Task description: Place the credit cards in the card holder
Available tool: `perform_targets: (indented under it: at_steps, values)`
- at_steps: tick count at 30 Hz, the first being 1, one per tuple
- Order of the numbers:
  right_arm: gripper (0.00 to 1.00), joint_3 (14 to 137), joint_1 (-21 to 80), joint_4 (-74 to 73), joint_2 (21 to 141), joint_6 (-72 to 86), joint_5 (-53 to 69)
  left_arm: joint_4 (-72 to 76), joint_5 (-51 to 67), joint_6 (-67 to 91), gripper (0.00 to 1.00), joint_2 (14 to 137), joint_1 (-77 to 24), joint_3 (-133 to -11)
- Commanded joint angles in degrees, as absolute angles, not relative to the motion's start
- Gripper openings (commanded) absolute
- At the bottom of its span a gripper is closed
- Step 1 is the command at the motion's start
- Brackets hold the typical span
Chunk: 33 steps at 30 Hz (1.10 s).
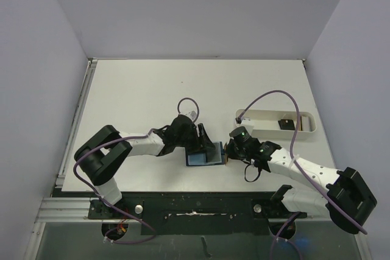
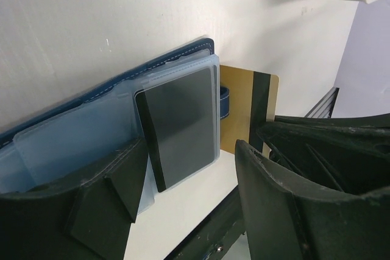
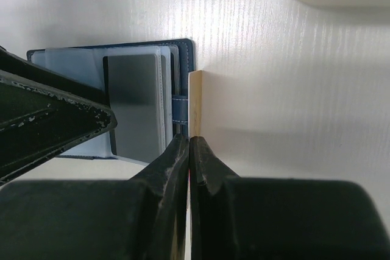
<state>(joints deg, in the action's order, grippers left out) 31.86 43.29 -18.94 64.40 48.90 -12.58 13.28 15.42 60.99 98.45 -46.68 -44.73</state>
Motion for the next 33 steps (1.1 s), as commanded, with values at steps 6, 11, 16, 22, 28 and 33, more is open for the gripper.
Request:
perform_targets:
  at_steps: [6,11,16,22,28,33]
  values:
    - [0.00,32.5,44.1,-16.6,63.8,49.9,-14.8,18.4,16.5,62.1,0.57,96.8,-47.7,-44.6]
    - [0.00,34.4,44.1,-22.9,59.4,49.0,-19.6,11.5,12.6,59.3,0.57,93.3,-47.3,-45.5]
    - [0.00,36.4,44.1,-26.2,55.7,48.4,-21.4,6.0,9.0,57.7,0.57,89.7,-46.3,-44.3]
    - [0.00,35.8,44.1,-17.9,55.2,47.3,-13.7,2.4,7.0,55.6,0.55,85.5,-43.0,-40.2]
    - [0.00,33.9,44.1,-4.6,58.4,46.4,-2.4,2.1,9.1,53.8,0.39,84.1,-40.1,-37.9]
    - [0.00,35.3,43.8,-1.4,63.7,45.2,1.3,-0.4,8.7,51.9,0.38,85.5,-39.8,-38.6]
